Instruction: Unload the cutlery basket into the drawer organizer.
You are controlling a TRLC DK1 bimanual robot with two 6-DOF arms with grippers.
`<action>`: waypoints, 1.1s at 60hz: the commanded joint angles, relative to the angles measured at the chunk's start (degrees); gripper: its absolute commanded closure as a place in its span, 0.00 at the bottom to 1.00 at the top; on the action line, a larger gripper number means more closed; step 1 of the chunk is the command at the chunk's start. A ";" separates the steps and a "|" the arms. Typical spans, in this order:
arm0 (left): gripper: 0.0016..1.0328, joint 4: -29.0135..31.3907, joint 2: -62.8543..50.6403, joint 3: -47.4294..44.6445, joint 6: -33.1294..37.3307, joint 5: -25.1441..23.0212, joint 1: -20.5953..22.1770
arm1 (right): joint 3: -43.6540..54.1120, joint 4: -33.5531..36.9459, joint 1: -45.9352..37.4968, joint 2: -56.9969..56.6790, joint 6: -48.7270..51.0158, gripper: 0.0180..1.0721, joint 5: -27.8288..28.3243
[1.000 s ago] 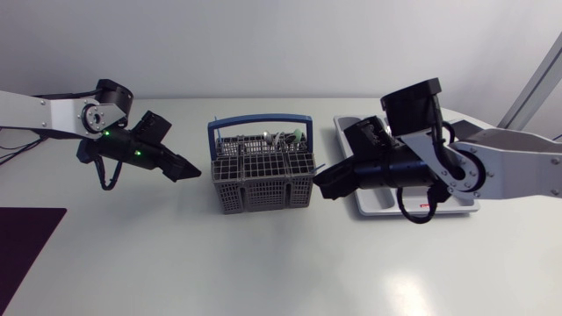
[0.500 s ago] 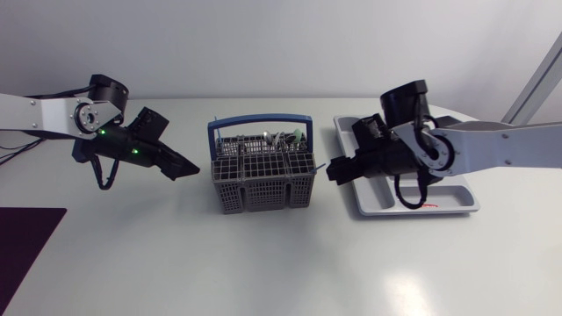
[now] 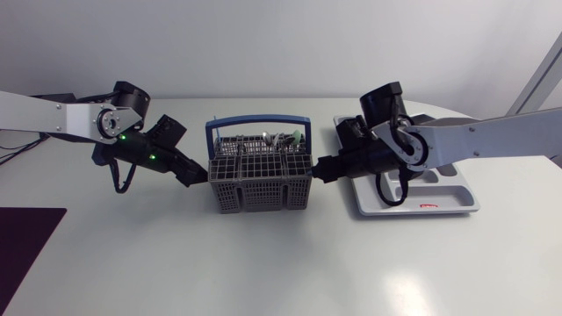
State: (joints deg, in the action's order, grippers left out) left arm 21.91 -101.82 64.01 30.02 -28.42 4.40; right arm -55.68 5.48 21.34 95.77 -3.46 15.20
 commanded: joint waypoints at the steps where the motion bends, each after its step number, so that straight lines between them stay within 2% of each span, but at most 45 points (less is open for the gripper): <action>1: 0.14 -0.38 -0.75 0.24 -0.67 -0.75 0.34 | 2.77 0.24 2.39 -2.34 -1.37 0.52 1.41; 19: 0.14 -0.47 4.09 -4.68 -0.23 -0.75 1.40 | 6.81 0.33 3.97 -6.73 -1.28 0.52 1.06; 25: 0.13 -0.47 4.35 -5.12 -0.14 -0.75 1.05 | 7.25 0.06 3.35 -7.26 -0.23 0.51 -2.19; 31: 0.13 -0.38 4.61 -5.21 -0.05 -0.75 0.25 | 7.69 0.15 1.33 -9.46 1.88 0.38 -4.13; 35: 0.10 -0.38 5.76 -5.65 0.39 -0.75 -0.80 | 8.75 0.41 0.19 -13.06 3.64 0.33 -4.57; 41: 0.10 -0.38 7.51 -6.18 1.09 -0.75 -2.56 | 10.24 3.05 -0.69 -19.39 6.80 0.27 -4.65; 46: 0.06 -0.38 9.18 -6.53 1.62 -0.75 -3.96 | 10.50 7.18 -0.69 -23.26 9.97 0.26 -2.98; 53: 0.06 -0.38 11.82 -7.14 1.88 -0.75 -5.11 | 9.98 12.37 0.10 -27.21 12.60 0.26 -1.93; 66: 0.05 0.15 18.06 -10.31 4.78 0.56 -5.11 | 6.81 19.05 5.55 -25.28 13.13 0.27 -4.57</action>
State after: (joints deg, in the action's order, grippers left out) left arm 21.50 -86.21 56.01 32.27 -28.21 -0.69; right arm -47.18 22.70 24.93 68.64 8.40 11.84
